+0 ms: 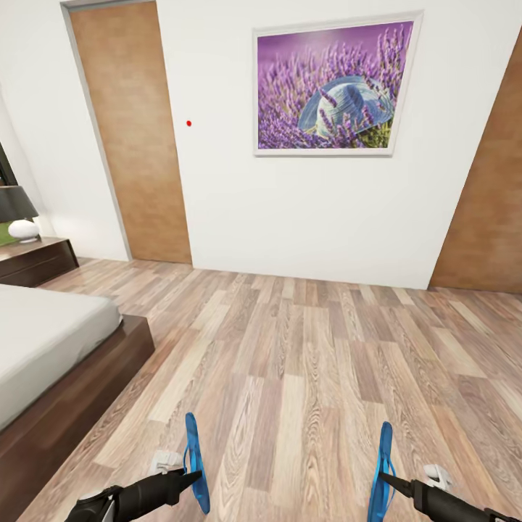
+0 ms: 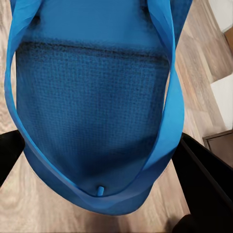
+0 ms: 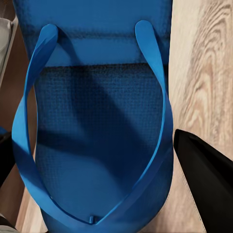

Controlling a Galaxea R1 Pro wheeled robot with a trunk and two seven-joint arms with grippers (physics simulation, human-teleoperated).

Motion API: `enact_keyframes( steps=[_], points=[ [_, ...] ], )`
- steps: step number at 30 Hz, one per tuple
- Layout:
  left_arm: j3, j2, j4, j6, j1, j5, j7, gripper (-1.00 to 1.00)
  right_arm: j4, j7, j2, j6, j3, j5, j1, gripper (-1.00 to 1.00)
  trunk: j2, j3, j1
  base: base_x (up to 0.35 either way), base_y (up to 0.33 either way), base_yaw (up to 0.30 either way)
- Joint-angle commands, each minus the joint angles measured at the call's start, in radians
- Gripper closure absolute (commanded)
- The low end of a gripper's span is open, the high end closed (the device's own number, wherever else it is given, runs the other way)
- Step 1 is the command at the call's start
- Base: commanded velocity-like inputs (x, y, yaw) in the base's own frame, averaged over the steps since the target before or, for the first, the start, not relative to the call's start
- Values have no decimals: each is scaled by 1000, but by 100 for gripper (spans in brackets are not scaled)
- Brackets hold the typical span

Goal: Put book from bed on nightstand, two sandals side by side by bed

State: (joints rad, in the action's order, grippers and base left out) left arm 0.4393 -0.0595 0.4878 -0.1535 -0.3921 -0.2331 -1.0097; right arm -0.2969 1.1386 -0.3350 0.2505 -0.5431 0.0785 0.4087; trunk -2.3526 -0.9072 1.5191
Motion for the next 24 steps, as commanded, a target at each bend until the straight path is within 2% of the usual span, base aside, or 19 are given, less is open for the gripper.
enact_keyframes(
  steps=[1, 24],
  points=[
    [9, 2, 1, -10, -1, -6, -7, 100, -1, 4, 1, 9, -9, 7, 1, 100, 0, -1, 0, 328, 0, 0],
    [9, 1, -21, -13, -1, -6, -7, 100, -1, 2, 4, 4, -9, 7, 1, 100, 0, -1, 0, 328, 0, 0]
  ],
)
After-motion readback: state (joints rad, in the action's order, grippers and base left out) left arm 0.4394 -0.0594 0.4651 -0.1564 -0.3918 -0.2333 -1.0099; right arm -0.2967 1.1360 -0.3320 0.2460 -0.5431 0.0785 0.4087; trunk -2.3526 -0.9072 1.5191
